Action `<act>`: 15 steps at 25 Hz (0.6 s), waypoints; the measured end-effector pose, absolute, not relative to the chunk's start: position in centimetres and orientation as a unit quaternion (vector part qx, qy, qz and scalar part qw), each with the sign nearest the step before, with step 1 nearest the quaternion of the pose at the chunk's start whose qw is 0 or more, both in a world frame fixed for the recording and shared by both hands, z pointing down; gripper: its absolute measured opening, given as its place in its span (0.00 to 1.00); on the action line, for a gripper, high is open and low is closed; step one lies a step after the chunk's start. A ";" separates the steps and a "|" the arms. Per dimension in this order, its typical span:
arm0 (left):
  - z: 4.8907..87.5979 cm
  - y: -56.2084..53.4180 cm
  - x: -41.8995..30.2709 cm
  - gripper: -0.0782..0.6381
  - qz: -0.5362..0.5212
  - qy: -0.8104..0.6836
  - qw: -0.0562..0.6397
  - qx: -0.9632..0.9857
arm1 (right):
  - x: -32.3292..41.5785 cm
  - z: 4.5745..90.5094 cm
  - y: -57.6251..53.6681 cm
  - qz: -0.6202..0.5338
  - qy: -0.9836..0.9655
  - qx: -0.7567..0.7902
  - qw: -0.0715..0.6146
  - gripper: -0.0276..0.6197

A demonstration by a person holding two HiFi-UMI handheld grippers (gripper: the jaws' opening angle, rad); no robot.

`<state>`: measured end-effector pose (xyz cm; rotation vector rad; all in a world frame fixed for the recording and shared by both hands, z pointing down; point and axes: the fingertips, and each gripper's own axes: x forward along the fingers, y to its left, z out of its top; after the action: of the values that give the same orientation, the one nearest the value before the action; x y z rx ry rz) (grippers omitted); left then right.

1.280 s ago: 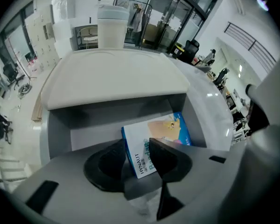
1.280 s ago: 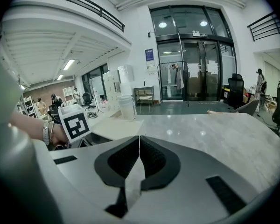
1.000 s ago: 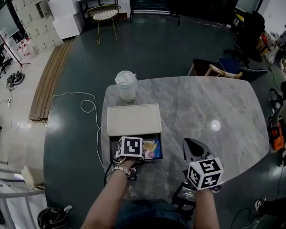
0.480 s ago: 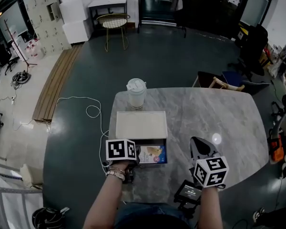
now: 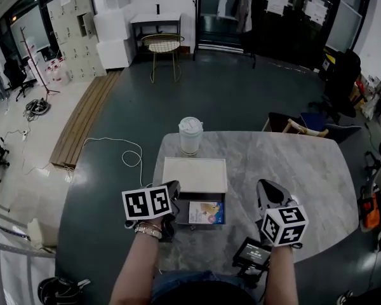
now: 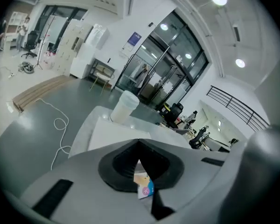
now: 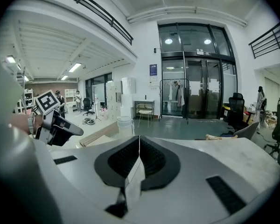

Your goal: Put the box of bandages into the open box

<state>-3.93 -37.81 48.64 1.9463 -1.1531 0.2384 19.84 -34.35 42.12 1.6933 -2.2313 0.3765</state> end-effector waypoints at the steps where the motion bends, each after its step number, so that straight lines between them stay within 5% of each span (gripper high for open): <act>1: 47.7 -38.1 -4.1 0.13 0.085 -0.463 0.403 0.785 | 19.7 41.9 -34.5 0.129 -0.781 0.591 0.152 0.08; 15: 33.6 -37.9 -12.1 0.13 -0.157 -0.528 0.171 0.817 | 18.3 37.9 -34.8 0.080 -0.817 0.563 0.091 0.08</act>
<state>-12.05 -37.88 33.61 2.3185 -1.5001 -0.4458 18.33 -34.84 37.92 1.6743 -2.4290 0.2363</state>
